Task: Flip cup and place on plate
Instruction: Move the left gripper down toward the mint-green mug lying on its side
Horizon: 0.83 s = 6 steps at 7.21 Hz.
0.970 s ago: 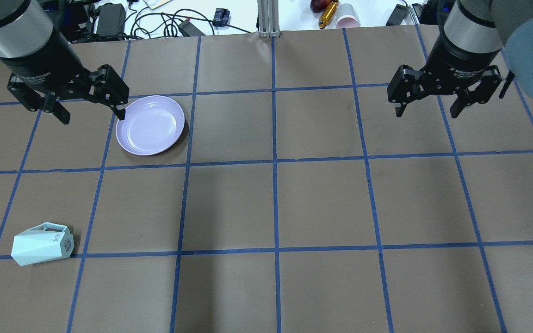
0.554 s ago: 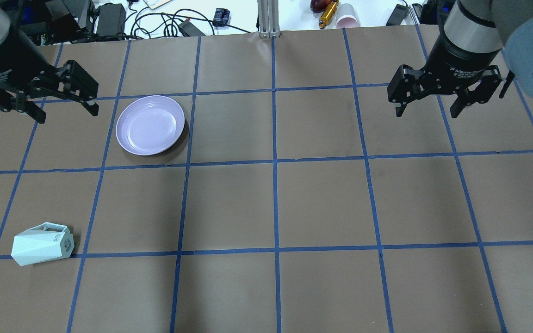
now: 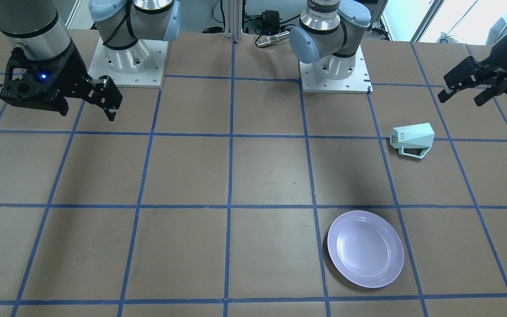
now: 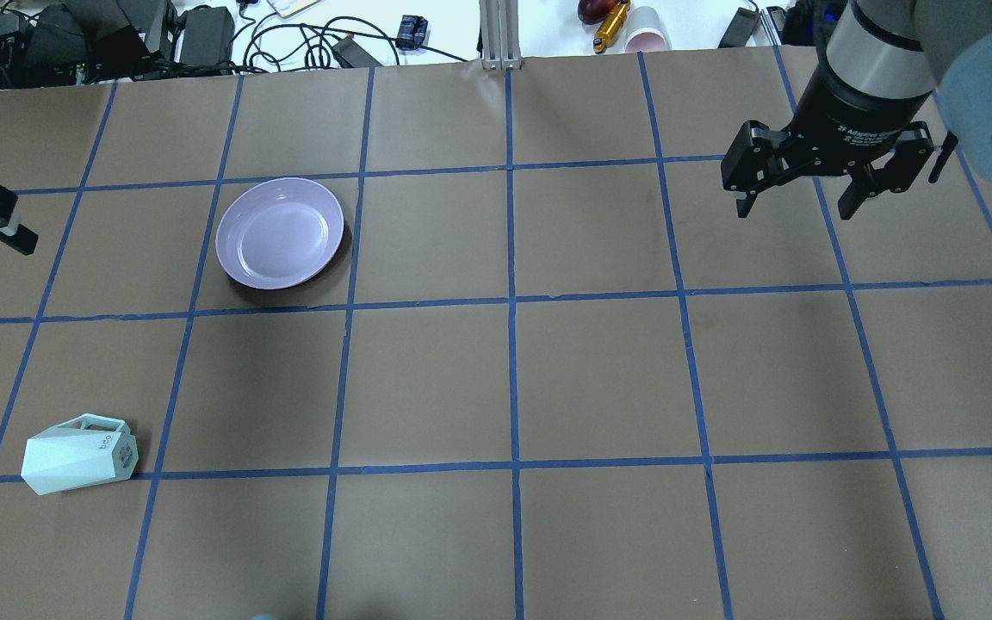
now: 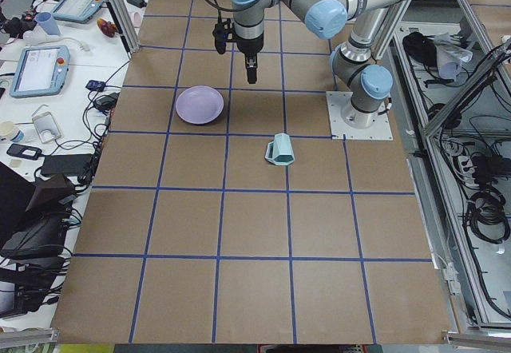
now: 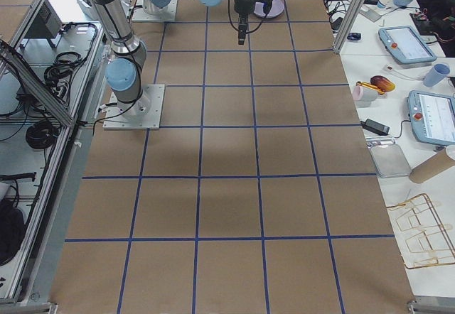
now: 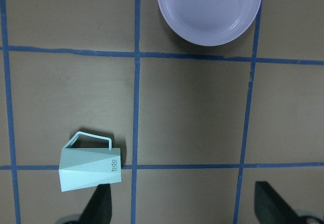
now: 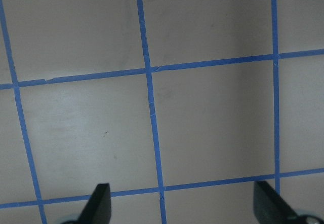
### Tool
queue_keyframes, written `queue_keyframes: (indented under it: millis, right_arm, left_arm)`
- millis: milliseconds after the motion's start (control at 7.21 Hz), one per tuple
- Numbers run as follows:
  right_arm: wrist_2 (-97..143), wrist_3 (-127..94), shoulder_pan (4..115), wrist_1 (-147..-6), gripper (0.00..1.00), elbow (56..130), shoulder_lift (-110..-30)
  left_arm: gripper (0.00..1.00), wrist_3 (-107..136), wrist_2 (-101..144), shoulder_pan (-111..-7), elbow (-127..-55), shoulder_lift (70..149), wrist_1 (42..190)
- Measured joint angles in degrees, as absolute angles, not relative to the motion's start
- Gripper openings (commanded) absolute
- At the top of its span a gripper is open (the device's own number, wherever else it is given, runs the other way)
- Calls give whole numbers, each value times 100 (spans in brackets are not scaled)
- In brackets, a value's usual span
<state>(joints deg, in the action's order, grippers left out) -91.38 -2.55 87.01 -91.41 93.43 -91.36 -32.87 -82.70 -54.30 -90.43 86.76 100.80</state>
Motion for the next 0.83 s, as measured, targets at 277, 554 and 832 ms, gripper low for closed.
queue_keyframes:
  millis: [277,554,832]
  right_arm:
    - [-9139,-255,8701,-9141,100,9343,-9136]
    - [-9133,-255,8701,-9141,100,9343,-9133]
    - [-9136,-255,8701,-9141,100,9343,-9136]
  left_arm:
    - [100,-4278,-7906,-4466,-9308,8735,10244]
    - [100,-5034,-7630,-3736,-9612,8995,10263]
    - [100,-5577,-7590,-3352,-9730,9417,10236]
